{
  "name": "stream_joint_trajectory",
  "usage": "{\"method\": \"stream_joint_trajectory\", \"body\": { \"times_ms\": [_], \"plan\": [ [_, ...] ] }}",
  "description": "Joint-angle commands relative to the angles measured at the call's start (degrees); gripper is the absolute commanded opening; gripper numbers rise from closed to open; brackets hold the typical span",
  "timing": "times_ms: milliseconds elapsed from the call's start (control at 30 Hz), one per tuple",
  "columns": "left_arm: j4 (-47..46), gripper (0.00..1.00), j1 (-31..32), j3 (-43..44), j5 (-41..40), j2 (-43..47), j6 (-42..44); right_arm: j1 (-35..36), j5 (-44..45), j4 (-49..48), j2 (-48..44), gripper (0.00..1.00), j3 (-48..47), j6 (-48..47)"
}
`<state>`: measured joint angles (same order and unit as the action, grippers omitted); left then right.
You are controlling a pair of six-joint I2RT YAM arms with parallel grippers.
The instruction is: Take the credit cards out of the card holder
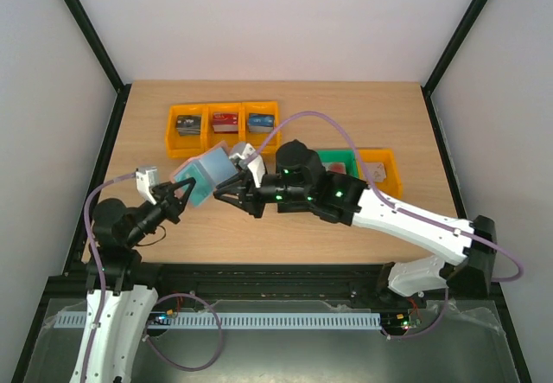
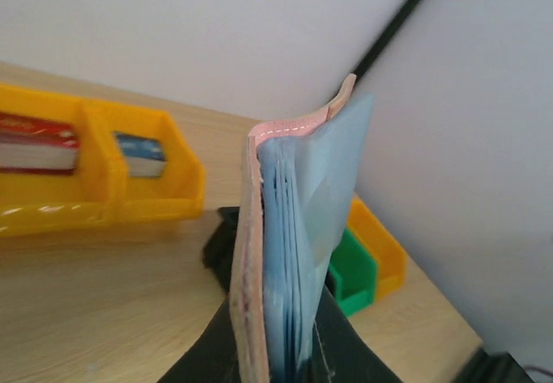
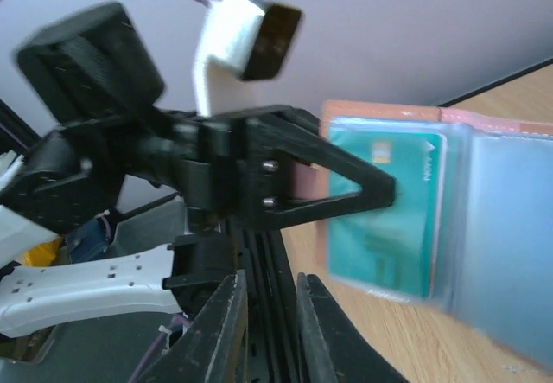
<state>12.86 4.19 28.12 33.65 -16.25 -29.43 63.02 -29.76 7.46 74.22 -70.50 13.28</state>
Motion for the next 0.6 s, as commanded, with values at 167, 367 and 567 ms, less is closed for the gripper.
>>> {"method": "stream_joint_trajectory", "body": {
  "times_ms": [167, 367, 567],
  "plan": [
    [-13.95, 0.02, 0.03, 1.75, 25.78, 4.94, -1.6, -3.85, -5.8, -7.03, 4.64, 0.09, -2.47, -0.62],
    [-17.94, 0.02, 0.03, 1.95, 29.92, 4.47, -2.3, -3.83, -6.52, -4.89, 5.92, 0.07, -2.97, -2.45],
    [-21.5, 0.02, 0.12, 1.66, 31.77, 4.44, -4.11, -3.8, -9.83, -2.51, 7.24, 0.06, -3.7, -4.74]
  ]
}}
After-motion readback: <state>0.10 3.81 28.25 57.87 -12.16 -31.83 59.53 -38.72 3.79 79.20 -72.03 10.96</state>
